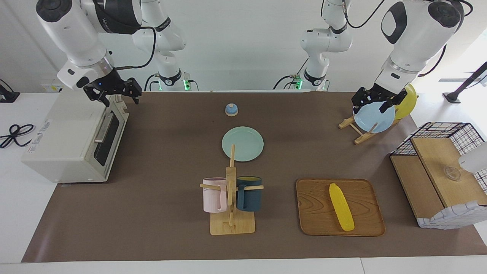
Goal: Put corn in oven
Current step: 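Grasp the yellow corn on the wooden tray with the left gripper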
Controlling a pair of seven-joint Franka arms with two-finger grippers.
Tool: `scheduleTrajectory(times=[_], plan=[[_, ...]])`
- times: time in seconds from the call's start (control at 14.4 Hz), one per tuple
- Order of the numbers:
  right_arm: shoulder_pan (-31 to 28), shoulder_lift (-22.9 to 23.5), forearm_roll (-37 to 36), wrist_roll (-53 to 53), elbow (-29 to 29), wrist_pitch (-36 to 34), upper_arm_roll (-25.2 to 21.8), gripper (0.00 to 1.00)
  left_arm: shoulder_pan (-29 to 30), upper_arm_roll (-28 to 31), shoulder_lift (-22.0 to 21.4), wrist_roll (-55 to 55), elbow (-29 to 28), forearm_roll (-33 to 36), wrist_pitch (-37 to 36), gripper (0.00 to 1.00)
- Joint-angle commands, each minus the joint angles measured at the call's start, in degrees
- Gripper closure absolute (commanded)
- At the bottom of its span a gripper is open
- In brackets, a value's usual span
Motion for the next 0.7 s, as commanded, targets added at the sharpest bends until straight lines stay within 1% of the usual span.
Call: scheduleTrajectory(times=[0.0,0.35,0.49,0.56,0.63], plan=[[-0.56,0.31,0.45,0.67,0.23,0.56,0.21,0.0,-0.2,0.12,-0.84,0.41,-1.19,-0.62,1.25,0.0],[-0.74,-0.22,0.36,1.99,-1.08,0.73,0.03,0.0,0.42,0.21,-0.93,0.59,-1.27,-0.62,1.25,0.0],[-1.7,-0.83,0.36,-0.37,-2.57,2.31,-0.06,0.0,0.51,0.21,-0.93,0.59,-1.27,-0.62,1.34,0.0],[-2.23,-1.01,0.36,-2.91,-3.28,3.71,-0.06,0.06,0.51,0.21,-0.84,0.5,-1.27,-0.62,1.34,0.0],[-2.32,-1.19,0.36,-5.11,-4.33,5.64,-0.14,0.47,0.51,0.21,-0.93,0.5,-1.27,-0.62,1.43,0.0]])
